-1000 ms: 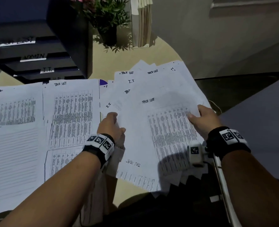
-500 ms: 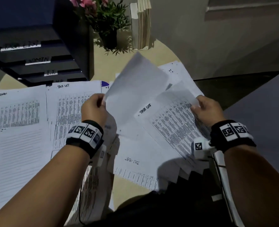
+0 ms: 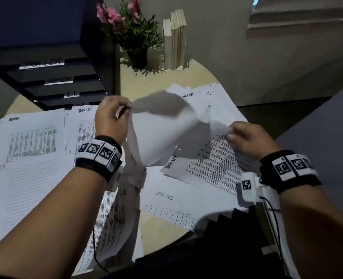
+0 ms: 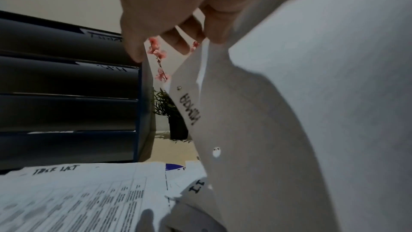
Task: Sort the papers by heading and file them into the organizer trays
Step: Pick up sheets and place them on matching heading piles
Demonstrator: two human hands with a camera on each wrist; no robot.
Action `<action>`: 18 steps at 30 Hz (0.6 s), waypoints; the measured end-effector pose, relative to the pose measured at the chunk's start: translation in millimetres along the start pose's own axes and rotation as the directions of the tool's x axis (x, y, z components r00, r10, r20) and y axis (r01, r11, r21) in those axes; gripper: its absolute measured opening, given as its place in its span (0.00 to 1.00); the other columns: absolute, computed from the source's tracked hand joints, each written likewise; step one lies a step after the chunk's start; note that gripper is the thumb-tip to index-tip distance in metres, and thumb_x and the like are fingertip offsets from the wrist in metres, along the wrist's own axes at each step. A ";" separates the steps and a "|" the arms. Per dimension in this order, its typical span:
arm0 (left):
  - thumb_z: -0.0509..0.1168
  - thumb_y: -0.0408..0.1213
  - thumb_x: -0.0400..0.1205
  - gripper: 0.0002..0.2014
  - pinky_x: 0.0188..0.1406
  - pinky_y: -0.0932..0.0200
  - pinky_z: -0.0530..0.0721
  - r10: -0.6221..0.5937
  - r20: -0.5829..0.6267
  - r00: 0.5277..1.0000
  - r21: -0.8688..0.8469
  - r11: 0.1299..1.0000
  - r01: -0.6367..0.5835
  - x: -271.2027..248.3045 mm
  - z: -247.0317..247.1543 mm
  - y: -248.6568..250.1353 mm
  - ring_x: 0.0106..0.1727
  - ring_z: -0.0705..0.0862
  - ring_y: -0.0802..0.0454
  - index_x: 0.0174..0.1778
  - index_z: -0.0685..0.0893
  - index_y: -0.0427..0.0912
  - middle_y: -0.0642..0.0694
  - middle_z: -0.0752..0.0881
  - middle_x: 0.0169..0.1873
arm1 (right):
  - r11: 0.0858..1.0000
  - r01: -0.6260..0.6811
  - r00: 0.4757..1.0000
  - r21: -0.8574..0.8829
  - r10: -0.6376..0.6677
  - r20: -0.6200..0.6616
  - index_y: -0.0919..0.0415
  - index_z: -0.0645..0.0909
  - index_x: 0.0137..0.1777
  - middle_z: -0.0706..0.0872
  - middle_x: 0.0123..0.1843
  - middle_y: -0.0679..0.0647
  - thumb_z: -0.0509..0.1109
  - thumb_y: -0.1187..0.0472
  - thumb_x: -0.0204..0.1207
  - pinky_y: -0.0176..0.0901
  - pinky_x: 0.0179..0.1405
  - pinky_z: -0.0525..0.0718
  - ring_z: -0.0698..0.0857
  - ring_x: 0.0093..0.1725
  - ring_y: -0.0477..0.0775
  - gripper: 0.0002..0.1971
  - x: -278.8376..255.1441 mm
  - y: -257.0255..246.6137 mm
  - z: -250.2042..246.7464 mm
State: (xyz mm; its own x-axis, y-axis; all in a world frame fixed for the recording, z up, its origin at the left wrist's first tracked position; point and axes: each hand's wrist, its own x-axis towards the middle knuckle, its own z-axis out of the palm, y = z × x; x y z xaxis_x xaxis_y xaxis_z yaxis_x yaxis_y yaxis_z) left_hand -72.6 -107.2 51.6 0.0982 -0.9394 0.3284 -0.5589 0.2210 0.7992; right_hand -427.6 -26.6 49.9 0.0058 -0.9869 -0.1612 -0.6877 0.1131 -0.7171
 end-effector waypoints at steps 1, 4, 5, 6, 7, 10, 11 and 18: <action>0.69 0.23 0.78 0.07 0.68 0.65 0.76 -0.020 0.003 1.000 -0.012 1.000 0.020 -1.5 -0.3 5.7 0.65 0.78 0.50 0.46 0.88 0.38 0.46 0.78 0.61 | 0.999 0.021 1.000 -0.024 -0.021 -0.020 0.47 0.82 0.38 0.85 0.36 0.48 0.71 0.68 0.79 0.44 0.43 0.80 0.84 0.39 0.52 0.14 1.4 -3.7 -0.7; 0.66 0.31 0.78 0.16 0.65 0.57 0.79 -0.196 0.015 0.980 -0.354 0.916 0.189 -4.1 -9.2 1.5 0.63 0.82 0.50 0.55 0.86 0.55 0.38 0.82 0.63 | 0.978 0.002 0.989 -0.207 -0.033 -0.147 0.56 0.82 0.41 0.83 0.36 0.53 0.69 0.66 0.79 0.46 0.39 0.76 0.84 0.41 0.59 0.07 3.4 -8.1 -9.0; 0.63 0.34 0.80 0.16 0.56 0.57 0.81 -0.193 0.045 0.980 -0.450 0.872 0.192 -4.9 -19.0 -7.3 0.53 0.86 0.56 0.64 0.82 0.49 0.43 0.86 0.56 | 0.964 -0.022 0.979 -0.265 -0.033 -0.200 0.58 0.81 0.42 0.82 0.37 0.54 0.69 0.66 0.79 0.46 0.38 0.74 0.83 0.41 0.62 0.05 3.3 -6.0 -12.9; 0.62 0.39 0.83 0.18 0.49 0.60 0.80 -0.152 0.103 0.983 -0.489 0.853 0.183 -5.9 -28.1 -20.5 0.45 0.84 0.63 0.67 0.78 0.36 0.54 0.88 0.51 | 0.957 -0.047 0.966 -0.285 -0.030 -0.259 0.61 0.81 0.43 0.81 0.38 0.56 0.69 0.65 0.79 0.46 0.39 0.73 0.82 0.42 0.62 0.03 2.7 -4.8 -16.5; 0.62 0.43 0.84 0.20 0.49 0.63 0.77 -0.103 0.191 0.976 -0.491 0.851 0.186 -9.1 -36.3 -26.3 0.44 0.81 0.67 0.65 0.80 0.30 0.62 0.86 0.51 | 0.960 -0.069 0.948 -0.270 -0.022 -0.318 0.62 0.82 0.45 0.82 0.39 0.57 0.69 0.65 0.79 0.47 0.40 0.75 0.82 0.43 0.61 0.03 2.8 -2.7 -19.1; 0.62 0.30 0.79 0.10 0.65 0.64 0.74 -0.149 0.275 0.950 -0.433 0.863 0.261 -27.0 -45.7 -27.0 0.63 0.80 0.70 0.53 0.84 0.32 0.58 0.81 0.65 | 0.993 -0.113 0.893 -0.040 0.084 -0.443 0.60 0.84 0.49 0.85 0.42 0.55 0.67 0.63 0.81 0.42 0.45 0.77 0.82 0.44 0.55 0.04 2.1 -5.6 -25.8; 0.62 0.24 0.77 0.11 0.66 0.65 0.76 -0.135 0.260 0.956 -0.449 0.860 0.244 -32.6 -46.6 -25.2 0.66 0.81 0.66 0.55 0.80 0.27 0.51 0.82 0.66 | 0.993 -0.111 0.880 0.042 0.118 -0.461 0.58 0.84 0.51 0.84 0.43 0.53 0.67 0.63 0.82 0.38 0.43 0.75 0.81 0.44 0.52 0.05 2.1 -8.5 -26.8; 0.68 0.28 0.78 0.10 0.50 0.54 0.87 -0.345 0.167 0.924 -0.541 0.751 0.379 -41.5 -59.3 -25.7 0.44 0.87 0.52 0.54 0.83 0.30 0.55 0.90 0.43 | 0.901 -0.048 0.877 0.431 0.245 -0.414 0.53 0.84 0.49 0.89 0.44 0.49 0.68 0.64 0.82 0.33 0.42 0.84 0.87 0.41 0.40 0.06 10.7 -15.4 -11.2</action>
State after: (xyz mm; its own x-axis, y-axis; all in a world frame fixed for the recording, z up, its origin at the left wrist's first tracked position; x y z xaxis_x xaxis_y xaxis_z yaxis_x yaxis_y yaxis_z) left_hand -13.5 -58.4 47.2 0.1458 -0.9877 -0.0566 0.0629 -0.0478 0.9969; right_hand -425.0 -40.1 66.9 -0.4634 -0.8854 -0.0362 -0.3068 0.1987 -0.9308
